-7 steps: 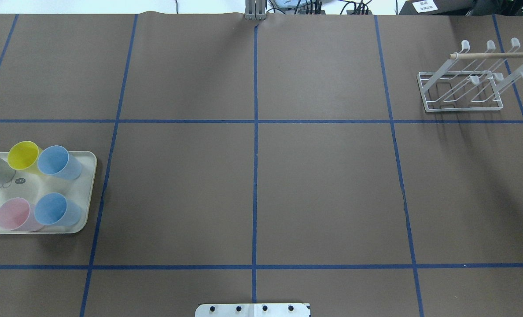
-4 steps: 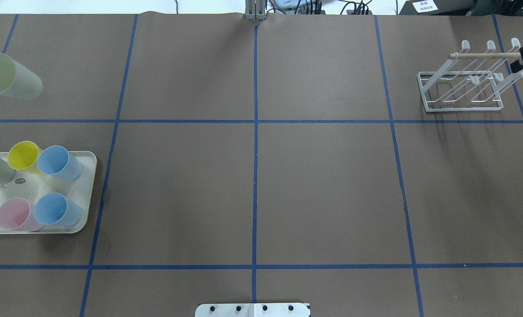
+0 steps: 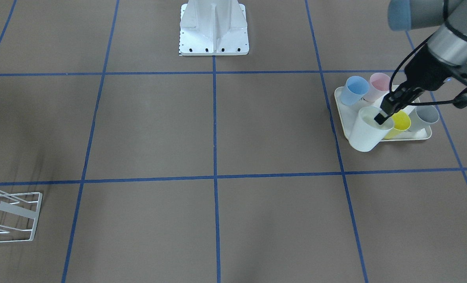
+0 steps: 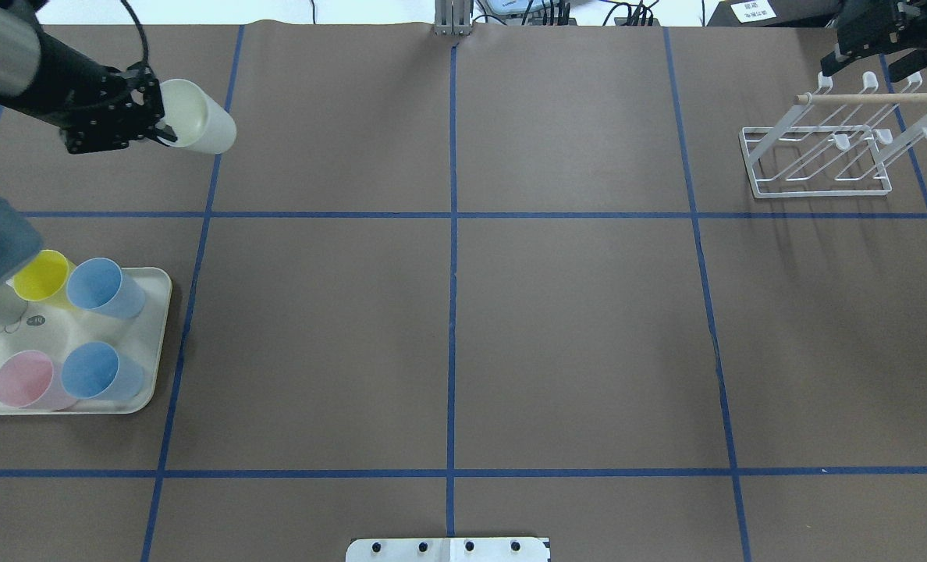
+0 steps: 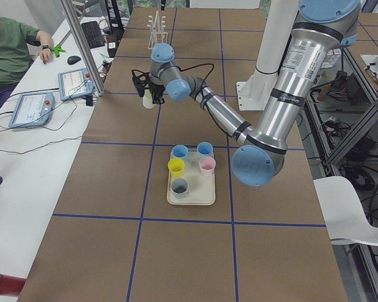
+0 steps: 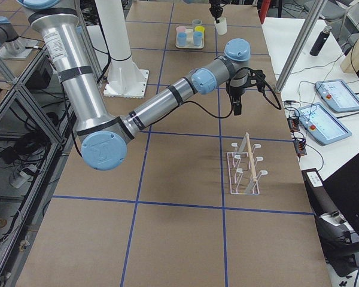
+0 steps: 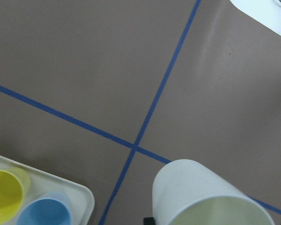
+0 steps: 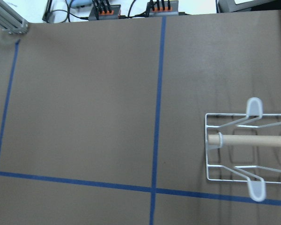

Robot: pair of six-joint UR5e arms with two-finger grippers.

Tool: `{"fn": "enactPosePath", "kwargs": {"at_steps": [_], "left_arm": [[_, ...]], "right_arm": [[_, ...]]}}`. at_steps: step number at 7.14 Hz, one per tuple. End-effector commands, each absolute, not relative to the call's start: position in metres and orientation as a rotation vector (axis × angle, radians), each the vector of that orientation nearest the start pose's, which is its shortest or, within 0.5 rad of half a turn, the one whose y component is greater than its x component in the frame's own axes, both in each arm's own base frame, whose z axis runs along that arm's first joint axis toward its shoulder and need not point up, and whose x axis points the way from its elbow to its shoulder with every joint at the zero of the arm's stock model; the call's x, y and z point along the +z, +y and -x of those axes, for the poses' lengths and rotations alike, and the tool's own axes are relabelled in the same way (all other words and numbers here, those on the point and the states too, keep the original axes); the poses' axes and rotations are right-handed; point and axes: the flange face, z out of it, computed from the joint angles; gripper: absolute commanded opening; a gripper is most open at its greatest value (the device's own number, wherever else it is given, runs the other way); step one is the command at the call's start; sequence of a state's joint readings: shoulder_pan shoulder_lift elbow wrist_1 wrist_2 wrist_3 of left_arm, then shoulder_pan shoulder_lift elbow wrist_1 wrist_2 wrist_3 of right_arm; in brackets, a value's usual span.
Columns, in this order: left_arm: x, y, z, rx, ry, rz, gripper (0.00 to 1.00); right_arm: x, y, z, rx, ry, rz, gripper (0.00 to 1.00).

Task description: Transfer IKEA cup to right arm and place on rack

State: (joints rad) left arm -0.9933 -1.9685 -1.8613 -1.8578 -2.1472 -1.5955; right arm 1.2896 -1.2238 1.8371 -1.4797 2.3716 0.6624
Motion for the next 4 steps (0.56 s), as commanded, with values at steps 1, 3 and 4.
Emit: {"fn": "enactPosePath", "kwargs": {"at_steps": [1,3,4], "left_arm": [[0.215,-0.536,-0.31,-0.745,1.202,0.023,0.0],[0.206,-0.524,-0.347,-0.89,1.379,-0.018,0.0],[0.2,-0.515,-0.361,-0.941,1.499,-0.021,0.0]], "right_arm": [[0.297,-0.571,0.145,0.168,-1.12,-0.285,0.98],[0.272,-0.552,0.192,0.34,-1.28,-0.302,0.98],[0.26,-0.538,0.217,0.402,-1.372,-0.311,0.98]]}}
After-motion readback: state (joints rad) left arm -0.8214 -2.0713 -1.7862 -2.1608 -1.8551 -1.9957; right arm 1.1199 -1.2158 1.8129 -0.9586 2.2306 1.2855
